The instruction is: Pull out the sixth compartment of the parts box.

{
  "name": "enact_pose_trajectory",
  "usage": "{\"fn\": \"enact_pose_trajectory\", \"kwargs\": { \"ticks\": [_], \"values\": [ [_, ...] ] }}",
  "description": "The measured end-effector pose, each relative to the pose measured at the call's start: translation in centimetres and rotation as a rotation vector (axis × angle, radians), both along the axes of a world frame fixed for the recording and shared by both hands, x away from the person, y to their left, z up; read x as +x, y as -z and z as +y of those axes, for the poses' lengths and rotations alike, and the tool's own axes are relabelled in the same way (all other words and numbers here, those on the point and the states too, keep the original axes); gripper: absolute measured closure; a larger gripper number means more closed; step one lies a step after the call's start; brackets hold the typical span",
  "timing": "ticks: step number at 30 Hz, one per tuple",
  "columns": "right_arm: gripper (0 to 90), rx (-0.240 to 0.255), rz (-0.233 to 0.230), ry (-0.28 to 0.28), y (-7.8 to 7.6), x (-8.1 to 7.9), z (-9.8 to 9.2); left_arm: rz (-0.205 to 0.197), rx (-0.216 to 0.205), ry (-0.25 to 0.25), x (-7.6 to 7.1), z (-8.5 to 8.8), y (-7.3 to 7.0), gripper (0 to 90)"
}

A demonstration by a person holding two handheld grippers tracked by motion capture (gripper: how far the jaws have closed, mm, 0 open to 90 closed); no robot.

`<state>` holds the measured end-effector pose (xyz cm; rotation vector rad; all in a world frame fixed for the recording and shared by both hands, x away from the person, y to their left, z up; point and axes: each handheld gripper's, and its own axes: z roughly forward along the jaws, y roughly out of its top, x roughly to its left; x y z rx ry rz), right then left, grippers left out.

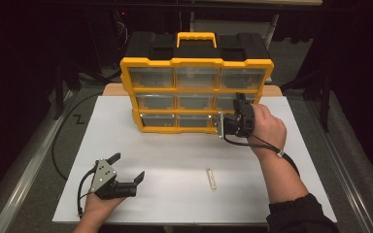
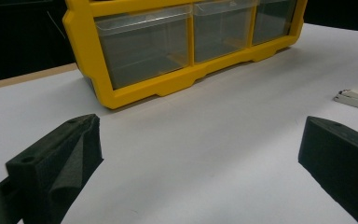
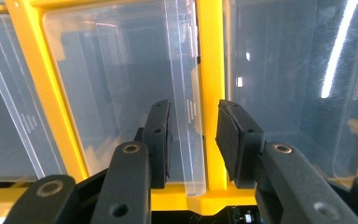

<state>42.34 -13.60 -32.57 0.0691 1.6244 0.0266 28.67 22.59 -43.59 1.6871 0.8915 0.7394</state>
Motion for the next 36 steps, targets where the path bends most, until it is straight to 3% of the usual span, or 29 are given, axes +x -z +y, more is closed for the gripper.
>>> {"fn": "enact_pose_trajectory", "kwargs": {
  "ticks": [22, 36],
  "values": [
    [75.3, -0.039, -0.006, 0.011, 0.63, 0.63, 0.26, -0.001, -0.011, -0.008, 0.02, 0.37, -0.08, 0.3],
    [79.1, -0.099, -0.033, 0.023, 0.81, 0.82, 0.8, -0.001, -0.011, -0.008, 0.03, 0.39, -0.08, 0.3]
  ]
}}
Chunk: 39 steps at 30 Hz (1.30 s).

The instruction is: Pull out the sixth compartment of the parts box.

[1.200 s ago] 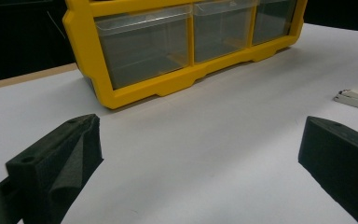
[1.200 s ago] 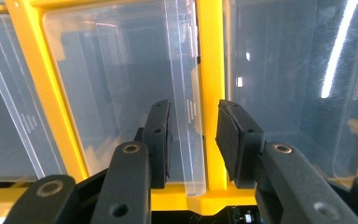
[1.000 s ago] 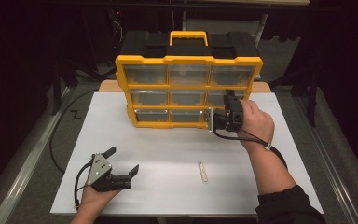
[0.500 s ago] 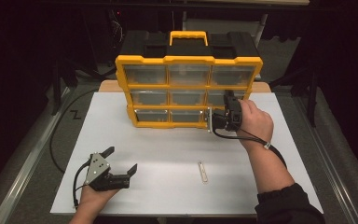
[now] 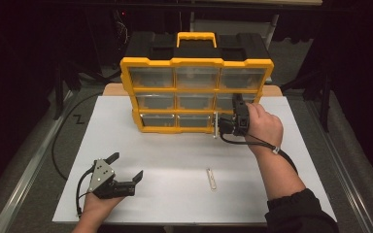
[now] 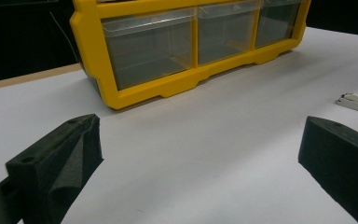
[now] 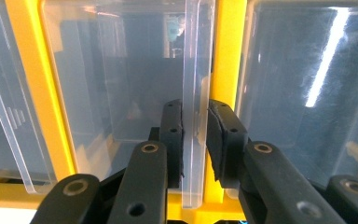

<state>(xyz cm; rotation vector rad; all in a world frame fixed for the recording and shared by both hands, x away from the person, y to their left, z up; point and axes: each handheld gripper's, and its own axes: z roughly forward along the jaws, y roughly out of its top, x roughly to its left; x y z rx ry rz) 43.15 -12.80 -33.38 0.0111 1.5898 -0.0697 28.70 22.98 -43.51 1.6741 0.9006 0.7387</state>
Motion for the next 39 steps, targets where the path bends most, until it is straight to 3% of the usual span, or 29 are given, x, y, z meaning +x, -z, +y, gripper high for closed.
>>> {"fn": "enact_pose_trajectory", "kwargs": {
  "ticks": [10, 20, 39],
  "values": [
    [80.4, -0.005, -0.021, 0.012, 0.3, 0.0, 0.2, 0.0, -0.001, 0.001, 0.0, 0.0, 0.0, 0.3],
    [80.8, -0.002, -0.004, 0.013, 0.1, -0.1, 0.2, 0.0, -0.006, -0.001, 0.0, 0.1, 0.0, 0.3],
    [80.7, -0.006, 0.013, 0.0, -0.2, -2.2, -0.1, 0.0, -0.011, -0.003, 0.1, 0.1, 0.1, 0.3]
  ]
}}
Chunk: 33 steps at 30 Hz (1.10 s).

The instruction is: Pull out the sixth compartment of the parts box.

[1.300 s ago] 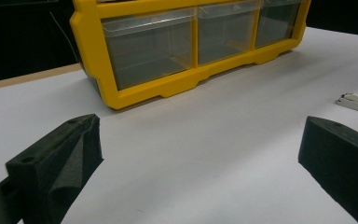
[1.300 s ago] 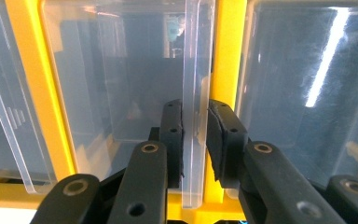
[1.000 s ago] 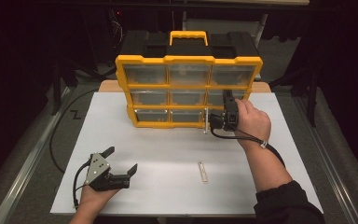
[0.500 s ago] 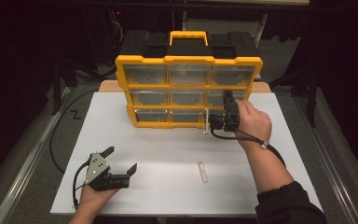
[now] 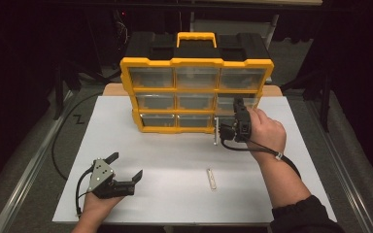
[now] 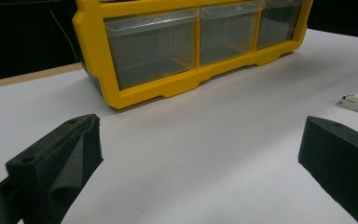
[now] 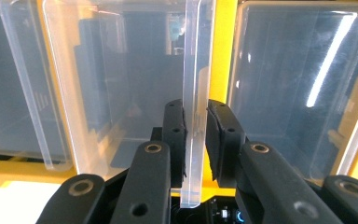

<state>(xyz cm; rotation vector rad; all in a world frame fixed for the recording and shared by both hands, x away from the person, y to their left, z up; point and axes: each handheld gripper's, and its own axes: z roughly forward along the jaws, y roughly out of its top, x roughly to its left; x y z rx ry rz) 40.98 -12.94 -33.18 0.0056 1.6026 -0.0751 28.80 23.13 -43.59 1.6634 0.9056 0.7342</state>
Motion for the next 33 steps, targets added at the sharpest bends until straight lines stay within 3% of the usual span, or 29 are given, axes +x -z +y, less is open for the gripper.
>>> {"fn": "enact_pose_trajectory", "kwargs": {
  "ticks": [33],
  "values": [
    [80.7, 0.011, 0.007, -0.035, 0.0, -4.1, -0.6, 0.006, -0.006, -0.003, 0.1, 0.1, 0.1, 0.3]
  ]
}}
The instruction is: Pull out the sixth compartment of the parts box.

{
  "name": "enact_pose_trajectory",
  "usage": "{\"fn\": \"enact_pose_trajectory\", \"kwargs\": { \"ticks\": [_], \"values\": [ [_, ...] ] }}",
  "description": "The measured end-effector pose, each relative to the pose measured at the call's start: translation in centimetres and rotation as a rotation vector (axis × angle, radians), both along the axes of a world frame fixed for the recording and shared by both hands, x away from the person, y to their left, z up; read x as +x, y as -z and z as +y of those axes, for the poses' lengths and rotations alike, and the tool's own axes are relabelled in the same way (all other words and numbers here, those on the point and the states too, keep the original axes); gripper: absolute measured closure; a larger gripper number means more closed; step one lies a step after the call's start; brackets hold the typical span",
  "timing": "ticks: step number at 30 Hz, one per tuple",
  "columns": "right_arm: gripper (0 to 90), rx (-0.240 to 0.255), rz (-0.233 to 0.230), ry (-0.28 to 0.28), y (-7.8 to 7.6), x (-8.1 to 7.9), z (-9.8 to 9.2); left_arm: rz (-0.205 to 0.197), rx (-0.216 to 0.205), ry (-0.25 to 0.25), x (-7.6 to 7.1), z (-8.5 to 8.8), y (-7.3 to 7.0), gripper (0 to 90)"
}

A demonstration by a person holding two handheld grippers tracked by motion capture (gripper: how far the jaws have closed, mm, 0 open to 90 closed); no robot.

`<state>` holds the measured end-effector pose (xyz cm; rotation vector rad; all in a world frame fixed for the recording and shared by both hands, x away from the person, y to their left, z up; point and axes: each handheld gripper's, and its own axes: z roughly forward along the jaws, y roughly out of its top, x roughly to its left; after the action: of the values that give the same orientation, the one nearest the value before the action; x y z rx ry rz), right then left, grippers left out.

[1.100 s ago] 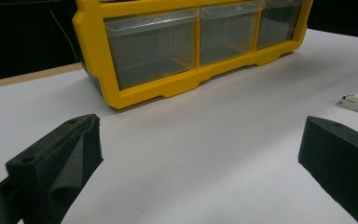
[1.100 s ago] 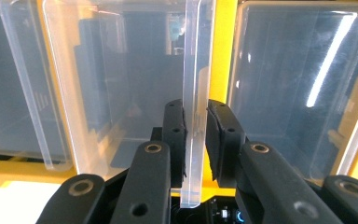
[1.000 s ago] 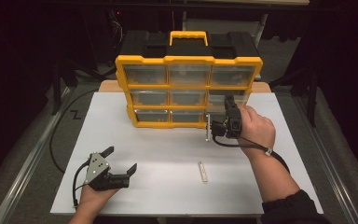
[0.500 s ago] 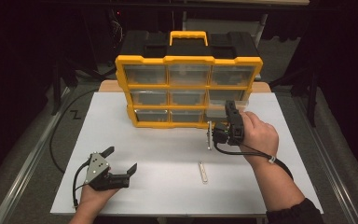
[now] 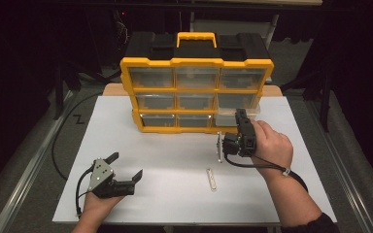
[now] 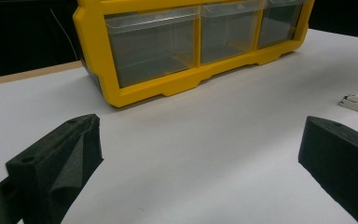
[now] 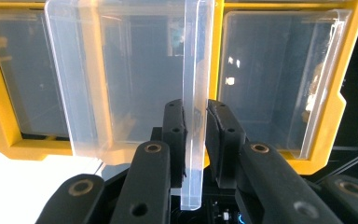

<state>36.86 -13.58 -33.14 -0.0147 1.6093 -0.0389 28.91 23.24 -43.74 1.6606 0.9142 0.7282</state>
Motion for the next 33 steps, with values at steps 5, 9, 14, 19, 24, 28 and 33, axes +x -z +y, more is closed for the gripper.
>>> {"fn": "enact_pose_trajectory", "kwargs": {
  "ticks": [5, 9, 14, 19, 24, 28, 33],
  "values": [
    [80.7, -0.003, -0.003, -0.006, -0.1, -0.4, 0.0, -0.001, 0.0, -0.002, 0.0, 0.0, 0.0, 0.3],
    [80.8, -0.003, -0.002, -0.006, -0.2, -0.8, 0.0, -0.002, -0.001, -0.002, 0.0, 0.0, 0.0, 0.3],
    [80.7, -0.002, -0.006, -0.01, 0.0, -1.3, 0.0, -0.002, -0.001, 0.0, 0.0, 0.0, 0.0, 0.3],
    [80.5, 0.003, -0.006, -0.008, 0.3, -1.6, 0.0, -0.001, -0.001, 0.001, 0.0, 0.0, 0.0, 0.3],
    [80.2, 0.006, -0.011, -0.013, 0.5, -1.7, -0.1, -0.001, 0.0, 0.004, 0.0, 0.0, 0.0, 0.3],
    [80.2, 0.006, -0.018, -0.015, 0.7, -1.7, -0.1, -0.001, 0.0, 0.004, -0.1, -0.1, 0.0, 0.3],
    [80.1, 0.008, -0.016, -0.012, 0.7, -1.7, -0.1, -0.003, 0.001, 0.005, -0.1, 0.0, 0.0, 0.3]
  ]
}}
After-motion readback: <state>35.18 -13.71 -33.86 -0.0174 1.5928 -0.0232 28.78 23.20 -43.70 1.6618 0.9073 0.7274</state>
